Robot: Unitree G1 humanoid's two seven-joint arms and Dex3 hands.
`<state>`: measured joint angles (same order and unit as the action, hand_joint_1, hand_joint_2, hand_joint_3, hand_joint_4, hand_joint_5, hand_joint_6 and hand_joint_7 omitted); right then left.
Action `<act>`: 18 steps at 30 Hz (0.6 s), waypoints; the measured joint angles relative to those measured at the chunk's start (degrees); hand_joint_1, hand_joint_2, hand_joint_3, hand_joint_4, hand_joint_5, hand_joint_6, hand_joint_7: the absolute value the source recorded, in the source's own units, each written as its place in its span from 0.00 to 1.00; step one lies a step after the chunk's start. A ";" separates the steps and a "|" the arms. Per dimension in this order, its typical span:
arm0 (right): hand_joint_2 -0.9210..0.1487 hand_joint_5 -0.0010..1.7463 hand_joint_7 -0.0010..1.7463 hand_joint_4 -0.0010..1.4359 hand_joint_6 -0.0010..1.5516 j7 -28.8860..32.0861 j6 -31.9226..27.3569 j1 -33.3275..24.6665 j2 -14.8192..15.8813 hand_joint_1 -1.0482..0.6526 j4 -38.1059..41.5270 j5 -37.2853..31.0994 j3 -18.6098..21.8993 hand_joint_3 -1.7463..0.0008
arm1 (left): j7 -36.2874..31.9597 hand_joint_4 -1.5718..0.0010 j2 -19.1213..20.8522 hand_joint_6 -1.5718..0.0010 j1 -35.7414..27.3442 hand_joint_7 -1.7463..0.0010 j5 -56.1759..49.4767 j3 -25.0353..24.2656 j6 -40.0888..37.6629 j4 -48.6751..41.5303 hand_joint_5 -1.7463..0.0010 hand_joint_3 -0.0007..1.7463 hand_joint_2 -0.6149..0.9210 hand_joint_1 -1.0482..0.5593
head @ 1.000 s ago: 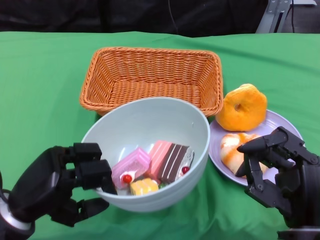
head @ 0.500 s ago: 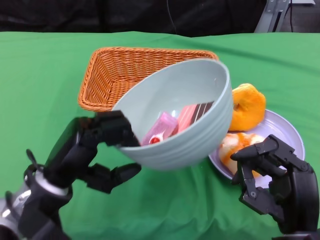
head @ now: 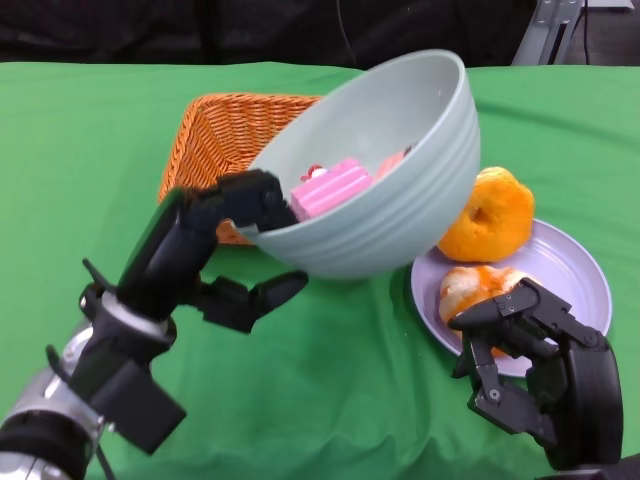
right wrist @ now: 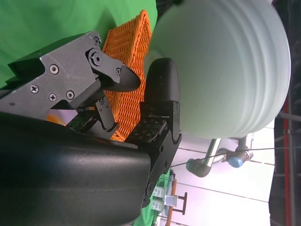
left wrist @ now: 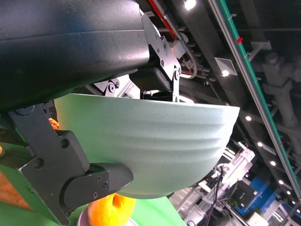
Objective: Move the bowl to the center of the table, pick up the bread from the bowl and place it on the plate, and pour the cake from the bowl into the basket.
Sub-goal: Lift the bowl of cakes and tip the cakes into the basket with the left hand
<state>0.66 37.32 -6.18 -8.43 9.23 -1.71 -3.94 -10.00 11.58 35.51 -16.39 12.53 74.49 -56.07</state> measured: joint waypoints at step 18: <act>0.28 0.88 0.65 0.58 0.50 -0.61 1.55 1.08 0.06 0.57 3.57 -0.28 -0.04 0.50 | 5.12 0.57 -2.55 0.56 9.85 0.09 0.33 -3.70 -9.58 -11.80 0.00 0.72 0.72 0.68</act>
<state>0.05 38.87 -5.10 -8.38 12.80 -1.99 -3.98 -4.89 9.03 45.36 -16.06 8.83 64.92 -67.87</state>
